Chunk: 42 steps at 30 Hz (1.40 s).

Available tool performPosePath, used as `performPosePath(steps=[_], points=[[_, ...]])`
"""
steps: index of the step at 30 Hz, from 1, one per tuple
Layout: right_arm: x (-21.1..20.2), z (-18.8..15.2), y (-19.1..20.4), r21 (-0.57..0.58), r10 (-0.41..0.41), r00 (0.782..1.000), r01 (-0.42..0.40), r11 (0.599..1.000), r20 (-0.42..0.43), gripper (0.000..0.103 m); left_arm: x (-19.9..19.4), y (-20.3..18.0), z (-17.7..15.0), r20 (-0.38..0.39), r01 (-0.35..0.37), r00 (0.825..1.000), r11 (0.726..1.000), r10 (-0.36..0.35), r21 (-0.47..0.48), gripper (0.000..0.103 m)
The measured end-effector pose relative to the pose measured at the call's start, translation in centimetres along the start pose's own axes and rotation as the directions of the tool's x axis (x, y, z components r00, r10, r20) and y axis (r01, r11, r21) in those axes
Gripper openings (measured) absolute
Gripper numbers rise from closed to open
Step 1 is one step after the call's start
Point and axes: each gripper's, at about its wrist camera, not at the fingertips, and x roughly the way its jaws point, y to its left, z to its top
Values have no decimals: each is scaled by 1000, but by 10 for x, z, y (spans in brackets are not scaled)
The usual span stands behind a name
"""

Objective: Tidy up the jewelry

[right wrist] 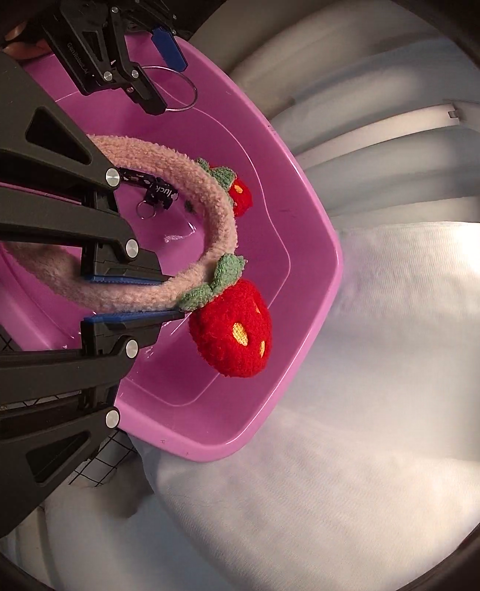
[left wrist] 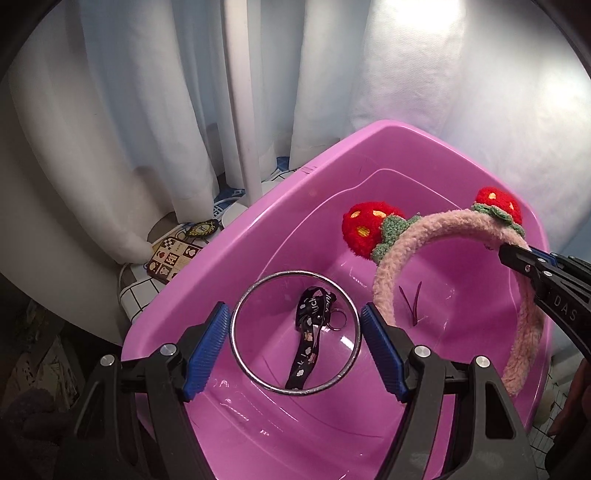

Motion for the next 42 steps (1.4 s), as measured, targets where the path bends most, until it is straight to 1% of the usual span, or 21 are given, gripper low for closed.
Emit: performPosePath(steps=[2, 4, 7, 10, 14, 16, 17, 19, 20, 21, 22, 23, 32, 38, 42], points=[[8, 2, 2, -8, -3, 1000, 2, 1000, -21, 12, 3, -2, 2, -12, -22, 1000, 1000, 22, 13, 71], [16, 5, 3, -13, -5, 999, 5, 1000, -40, 12, 6, -2, 5, -34, -17, 999, 1000, 17, 9, 71], [30, 9, 3, -9, -10, 998, 10, 1000, -68, 12, 10, -1, 7, -61, -28, 998, 1000, 28, 7, 71], [42, 11, 3, 0, -16, 995, 16, 1000, -96, 12, 15, -4, 9, -85, -43, 995, 999, 45, 23, 71], [50, 14, 7, -9, -29, 993, 28, 1000, -115, 12, 19, -5, 11, -111, -75, 991, 996, 79, 40, 72], [53, 16, 8, -13, -42, 992, 40, 999, -122, 13, 20, -4, 12, -123, -76, 989, 997, 79, 33, 72], [54, 17, 9, -16, -41, 991, 40, 999, -128, 15, 21, -3, 13, -129, -75, 989, 997, 78, 31, 72], [57, 19, 14, -31, -38, 990, 34, 999, -138, 22, 22, -3, 13, -140, -75, 987, 997, 78, 31, 74], [57, 20, 16, -42, -45, 990, 40, 998, -132, 31, 21, -3, 13, -141, -75, 987, 997, 79, 34, 80], [55, 20, 18, -48, -53, 991, 47, 998, -120, 41, 20, -3, 14, -134, -73, 988, 997, 77, 36, 83], [54, 21, 19, -50, -57, 992, 52, 997, -112, 44, 19, -3, 14, -129, -69, 989, 997, 73, 38, 87], [54, 23, 20, -50, -58, 992, 53, 997, -108, 49, 20, -3, 14, -128, -69, 989, 997, 74, 40, 88], [48, 29, 17, -33, -64, 995, 62, 998, -76, 49, 17, 1, 14, -127, -57, 990, 998, 60, 26, 89], [32, 19, 12, -3, -41, 998, 41, 999, -55, 51, 15, 2, 13, -128, -47, 991, 999, 49, 15, 89], [14, 10, 10, 11, -39, 998, 40, 999, -40, 53, 9, 7, 12, -119, -35, 992, 999, 33, -12, 91]])
